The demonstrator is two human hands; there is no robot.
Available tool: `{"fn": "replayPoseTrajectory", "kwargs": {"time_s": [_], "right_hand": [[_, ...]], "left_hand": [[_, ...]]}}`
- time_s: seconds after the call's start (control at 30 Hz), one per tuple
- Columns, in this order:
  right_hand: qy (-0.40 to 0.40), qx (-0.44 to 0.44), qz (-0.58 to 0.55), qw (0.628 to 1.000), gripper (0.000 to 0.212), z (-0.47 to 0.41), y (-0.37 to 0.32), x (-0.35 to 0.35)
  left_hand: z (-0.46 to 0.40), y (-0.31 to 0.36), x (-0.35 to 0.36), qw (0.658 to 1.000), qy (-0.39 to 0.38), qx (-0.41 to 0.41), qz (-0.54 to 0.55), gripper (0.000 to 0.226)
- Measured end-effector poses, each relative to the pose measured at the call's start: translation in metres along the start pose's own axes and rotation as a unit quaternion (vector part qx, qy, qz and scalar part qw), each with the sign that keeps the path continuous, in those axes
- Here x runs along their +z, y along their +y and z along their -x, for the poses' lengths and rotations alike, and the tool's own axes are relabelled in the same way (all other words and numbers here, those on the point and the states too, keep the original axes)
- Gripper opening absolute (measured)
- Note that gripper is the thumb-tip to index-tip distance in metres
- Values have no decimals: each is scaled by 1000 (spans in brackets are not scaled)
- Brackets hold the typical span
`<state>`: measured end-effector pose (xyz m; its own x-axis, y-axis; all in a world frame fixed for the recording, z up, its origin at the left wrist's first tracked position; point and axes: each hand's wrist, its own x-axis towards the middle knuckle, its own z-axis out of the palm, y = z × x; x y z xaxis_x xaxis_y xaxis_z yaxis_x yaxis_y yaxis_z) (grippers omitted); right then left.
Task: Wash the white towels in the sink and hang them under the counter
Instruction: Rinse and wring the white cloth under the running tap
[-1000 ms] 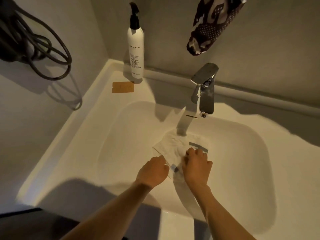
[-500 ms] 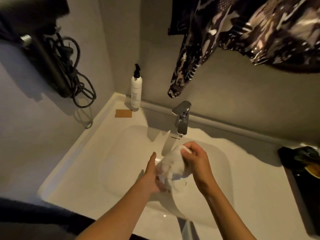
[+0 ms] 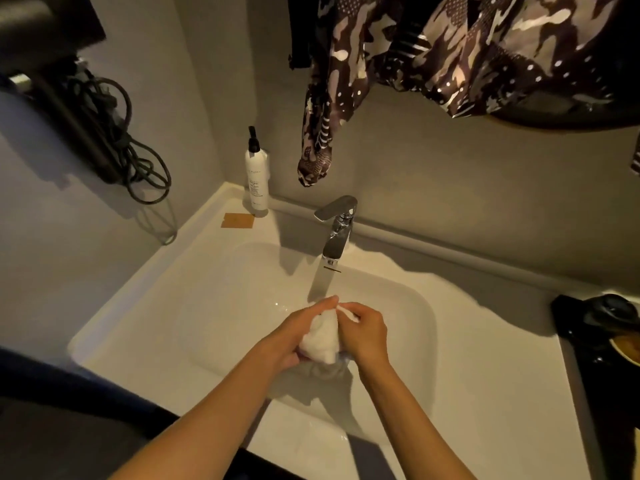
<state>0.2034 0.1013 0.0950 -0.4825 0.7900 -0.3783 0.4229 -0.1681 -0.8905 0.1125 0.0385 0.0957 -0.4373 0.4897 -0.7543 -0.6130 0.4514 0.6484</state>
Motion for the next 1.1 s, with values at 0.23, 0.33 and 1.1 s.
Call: {"fn": "replayPoseTrajectory", "kwargs": {"time_s": [0.23,0.33,1.1], "right_hand": [[-123,289,-421,851,56,1,29,-19],[-336,283,-542,716,100,6,27,0],[-278,182,-182,925,6,-35,11,46]], "left_hand": [[8,24,-9,979,-4,163,-122,25],[6,36,1,961,-106,194,-164,19],[-74,54,-7,880,29,214,-423,40]]}}
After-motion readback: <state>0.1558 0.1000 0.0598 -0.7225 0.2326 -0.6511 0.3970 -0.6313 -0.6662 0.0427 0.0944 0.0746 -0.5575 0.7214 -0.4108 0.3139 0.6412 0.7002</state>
